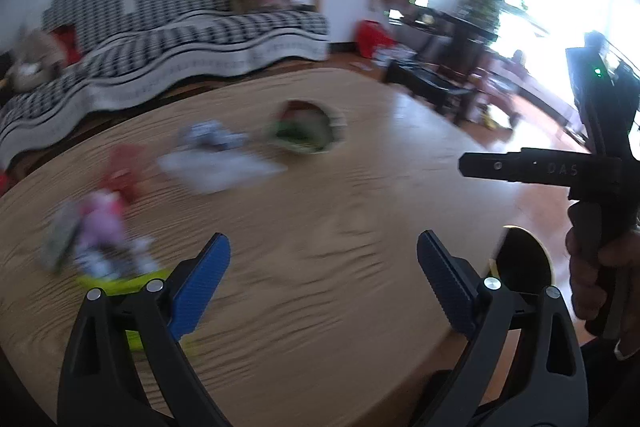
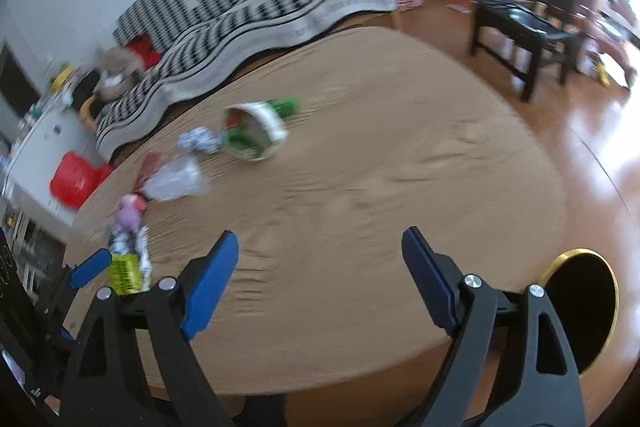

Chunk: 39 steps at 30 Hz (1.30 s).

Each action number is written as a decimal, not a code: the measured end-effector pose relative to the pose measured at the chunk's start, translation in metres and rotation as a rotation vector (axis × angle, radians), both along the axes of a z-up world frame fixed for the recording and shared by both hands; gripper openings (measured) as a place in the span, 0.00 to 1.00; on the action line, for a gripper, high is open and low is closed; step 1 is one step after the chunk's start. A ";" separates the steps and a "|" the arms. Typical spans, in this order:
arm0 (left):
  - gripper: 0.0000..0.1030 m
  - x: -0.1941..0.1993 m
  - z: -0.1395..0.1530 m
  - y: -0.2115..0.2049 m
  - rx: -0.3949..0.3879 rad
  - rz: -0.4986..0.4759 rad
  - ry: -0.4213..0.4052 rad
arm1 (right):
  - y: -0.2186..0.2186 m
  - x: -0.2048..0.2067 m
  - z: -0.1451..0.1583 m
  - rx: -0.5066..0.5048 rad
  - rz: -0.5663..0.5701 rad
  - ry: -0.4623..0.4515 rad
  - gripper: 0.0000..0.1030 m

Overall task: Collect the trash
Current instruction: 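Move both tools back over the table toward the plastic bag and popcorn bag, then grasp the clear plastic bag with the right tool while the left tool grasps the popcorn bag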

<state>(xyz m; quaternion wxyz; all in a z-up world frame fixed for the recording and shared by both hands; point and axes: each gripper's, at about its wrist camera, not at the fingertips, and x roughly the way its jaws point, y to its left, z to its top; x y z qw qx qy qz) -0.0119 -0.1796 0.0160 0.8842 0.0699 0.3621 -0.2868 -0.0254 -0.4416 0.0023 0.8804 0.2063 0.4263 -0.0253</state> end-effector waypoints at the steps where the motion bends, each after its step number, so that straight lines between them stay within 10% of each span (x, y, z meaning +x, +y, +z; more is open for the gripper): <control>1: 0.89 0.003 0.000 0.017 -0.003 0.029 0.000 | 0.010 0.006 0.000 -0.002 0.018 0.000 0.79; 14: 0.89 0.028 -0.023 0.149 -0.026 0.216 0.070 | 0.136 0.103 -0.014 -0.025 0.229 -0.019 0.83; 31: 0.89 0.052 -0.065 0.134 -0.021 0.203 0.138 | 0.185 0.194 -0.068 -0.137 0.246 0.044 0.84; 35: 0.86 0.050 -0.068 0.129 0.001 0.192 0.115 | 0.184 0.202 -0.079 -0.133 0.248 0.067 0.62; 39: 0.64 0.049 -0.068 0.130 0.010 0.202 0.106 | 0.183 0.202 -0.081 -0.126 0.259 0.066 0.19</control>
